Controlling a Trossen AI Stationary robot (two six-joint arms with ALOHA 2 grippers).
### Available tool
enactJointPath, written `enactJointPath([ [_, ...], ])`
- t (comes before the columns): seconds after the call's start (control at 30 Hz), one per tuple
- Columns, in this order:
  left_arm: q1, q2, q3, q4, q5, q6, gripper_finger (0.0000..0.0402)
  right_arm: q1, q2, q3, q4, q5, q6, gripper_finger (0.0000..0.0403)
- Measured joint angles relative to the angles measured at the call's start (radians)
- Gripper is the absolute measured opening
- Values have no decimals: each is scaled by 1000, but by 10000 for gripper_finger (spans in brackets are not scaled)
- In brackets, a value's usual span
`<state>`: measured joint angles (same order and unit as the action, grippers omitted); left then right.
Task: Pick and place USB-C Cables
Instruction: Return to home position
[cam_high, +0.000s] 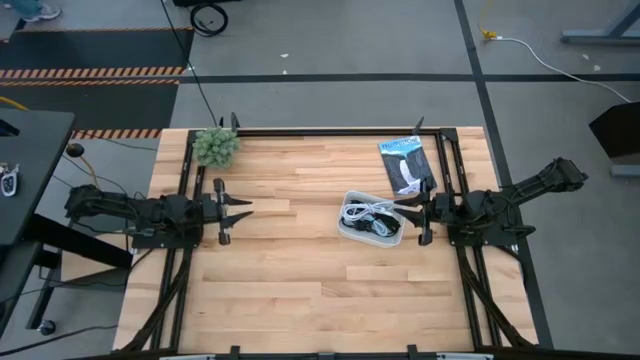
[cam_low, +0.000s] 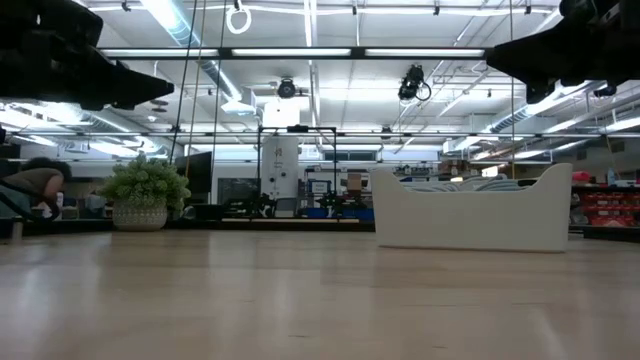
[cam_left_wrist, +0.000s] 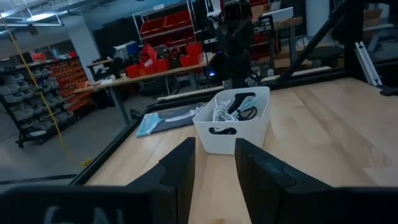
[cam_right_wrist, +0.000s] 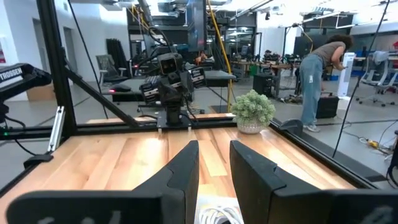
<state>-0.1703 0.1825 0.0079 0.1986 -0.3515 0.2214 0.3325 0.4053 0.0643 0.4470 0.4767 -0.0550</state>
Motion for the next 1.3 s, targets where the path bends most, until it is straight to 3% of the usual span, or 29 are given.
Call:
enactJointPath([
  [0.87, 0, 0, 0, -1, 0, -1, 121, -17, -30, -33, -7, -5, 7, 96],
  [0.93, 0, 0, 0, -2, 0, -1, 121, -22, -57, -55, -43, -5, 7, 96],
  [1.1, 0, 0, -1, -2, 0, -1, 121, -35, -136, -58, -353, -6, 8, 96],
  [1.3, 0, 0, -1, -1, 0, -1, 121, -43, -178, -58, -374, -19, -6, 96],
])
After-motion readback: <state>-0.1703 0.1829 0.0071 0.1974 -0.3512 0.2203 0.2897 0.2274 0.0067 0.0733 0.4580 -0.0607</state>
